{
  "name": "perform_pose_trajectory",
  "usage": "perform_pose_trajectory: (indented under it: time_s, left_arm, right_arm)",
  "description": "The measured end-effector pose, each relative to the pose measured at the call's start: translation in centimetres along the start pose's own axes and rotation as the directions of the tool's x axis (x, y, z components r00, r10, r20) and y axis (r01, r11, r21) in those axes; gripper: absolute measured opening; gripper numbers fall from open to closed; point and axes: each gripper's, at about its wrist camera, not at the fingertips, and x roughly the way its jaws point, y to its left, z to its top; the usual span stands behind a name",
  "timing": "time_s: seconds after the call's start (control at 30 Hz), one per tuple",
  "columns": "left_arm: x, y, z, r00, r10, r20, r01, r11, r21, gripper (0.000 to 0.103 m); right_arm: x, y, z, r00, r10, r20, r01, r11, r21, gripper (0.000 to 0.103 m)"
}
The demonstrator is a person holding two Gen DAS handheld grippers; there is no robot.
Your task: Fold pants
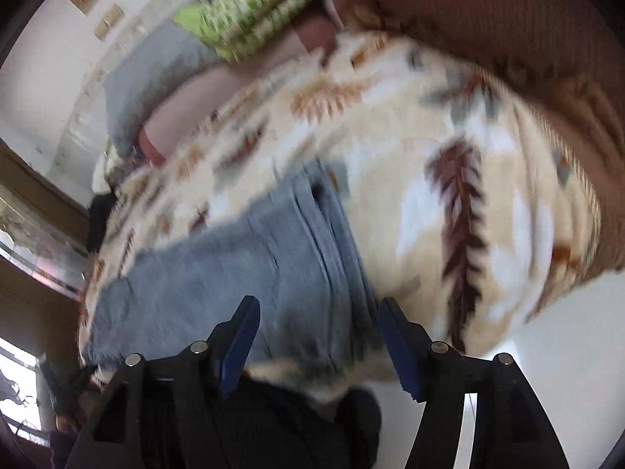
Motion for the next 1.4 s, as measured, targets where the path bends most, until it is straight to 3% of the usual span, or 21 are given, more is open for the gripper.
perform_pose_trajectory:
  time_s: [0.17,0.37,0.4,0.43,0.47,0.5,0.63,0.7,0.8,0.87,0.93,0.97,1.0,1.07,1.1,1.17,1.23,1.3,1.4]
  left_arm:
    - [-4.4,0.4,0.4,0.992,-0.073,0.107,0.08,0.995,-0.058,0.041]
    - [-4.8,-3.0,5.8,0.958,-0.181,0.223,0.202,0.977,-0.074,0.044]
    - [-4.2,-3.7,6.7,0.957,-0.185,0.224,0.204,0.977,-0.067,0.045]
    - [-3.3,-4.7,7.6,0.957,-0.191,0.218,0.207,0.977,-0.056,0.045]
    - [-2.3,-5.7,8.5,0.957,-0.201,0.208,0.215,0.976,-0.045,0.045]
    - [-1.0,-6.7,9.2,0.958,-0.212,0.192,0.223,0.974,-0.036,0.045]
    - [3.2,-8.5,9.8,0.97,-0.225,0.09,0.23,0.972,-0.05,0.045]
    - [4.9,-8.7,8.7,0.975,-0.221,0.023,0.222,0.973,-0.058,0.045]
    - [6.8,-8.4,6.1,0.973,-0.221,-0.062,0.215,0.973,-0.089,0.045]
    - [6.5,-8.3,4.8,0.974,-0.221,-0.044,0.218,0.973,-0.075,0.045]
    - [6.2,-8.6,3.9,0.976,-0.211,-0.052,0.209,0.977,-0.041,0.045]
    - [6.3,-8.8,3.7,0.977,-0.206,-0.061,0.205,0.978,-0.026,0.045]
    - [6.3,-8.9,3.4,0.977,-0.204,-0.065,0.204,0.979,-0.009,0.045]
    - [6.3,-9.0,3.1,0.976,-0.209,-0.069,0.209,0.978,0.006,0.045]
    - [6.3,-8.9,3.2,0.974,-0.215,-0.07,0.216,0.976,0.003,0.045]
    - [6.4,-8.4,3.6,0.968,-0.241,-0.071,0.239,0.971,-0.025,0.045]
    - [6.5,-7.7,3.7,0.961,-0.267,-0.07,0.263,0.963,-0.058,0.045]
    - [6.4,-7.4,3.7,0.957,-0.282,-0.063,0.278,0.958,-0.07,0.045]
    - [6.4,-7.1,3.4,0.953,-0.299,-0.054,0.295,0.953,-0.076,0.045]
  right_arm:
    - [3.1,0.4,3.8,1.0,0.017,0.003,-0.017,0.999,0.027,0.067]
    - [8.6,0.3,7.2,0.992,0.061,-0.113,-0.045,0.989,0.139,0.066]
    - [9.3,1.0,7.2,0.989,0.032,-0.147,-0.016,0.994,0.108,0.056]
    - [10.0,1.6,7.0,0.983,-0.017,-0.184,0.027,0.998,0.057,0.045]
    - [10.3,2.3,6.9,0.977,-0.065,-0.203,0.067,0.998,0.001,0.02]
    - [10.2,3.1,6.7,0.973,-0.113,-0.203,0.105,0.993,-0.047,0.017]
    - [8.2,4.9,7.4,0.983,-0.145,-0.117,0.131,0.985,-0.115,0.015]
    - [6.9,5.9,8.2,0.993,-0.117,-0.023,0.112,0.984,-0.141,0.015]
    - [6.6,6.3,8.8,0.99,-0.111,0.087,0.122,0.983,-0.138,0.015]
    - [8.6,5.6,9.4,0.977,-0.207,0.053,0.212,0.972,-0.101,0.017]
    - [10.8,4.8,9.6,0.938,-0.344,-0.032,0.342,0.938,-0.06,0.019]
    - [11.1,5.0,9.8,0.933,-0.358,-0.038,0.357,0.933,-0.042,0.019]
    - [10.9,5.5,9.8,0.944,-0.33,-0.014,0.33,0.944,-0.033,0.019]
    - [10.4,9.2,9.8,0.98,-0.187,0.062,0.193,0.975,-0.107,0.02]
    - [10.8,11.7,9.8,0.993,-0.107,0.043,0.113,0.978,-0.178,0.026]
    - [12.6,16.1,9.4,0.998,0.023,-0.065,-0.04,0.959,-0.281,0.031]
    - [14.9,20.7,8.4,0.979,0.112,-0.171,-0.168,0.916,-0.364,0.031]
    - [18.2,25.3,7.0,0.94,0.157,-0.302,-0.281,0.86,-0.426,0.031]
    - [22.0,29.7,5.5,0.91,0.159,-0.382,-0.344,0.803,-0.486,0.031]
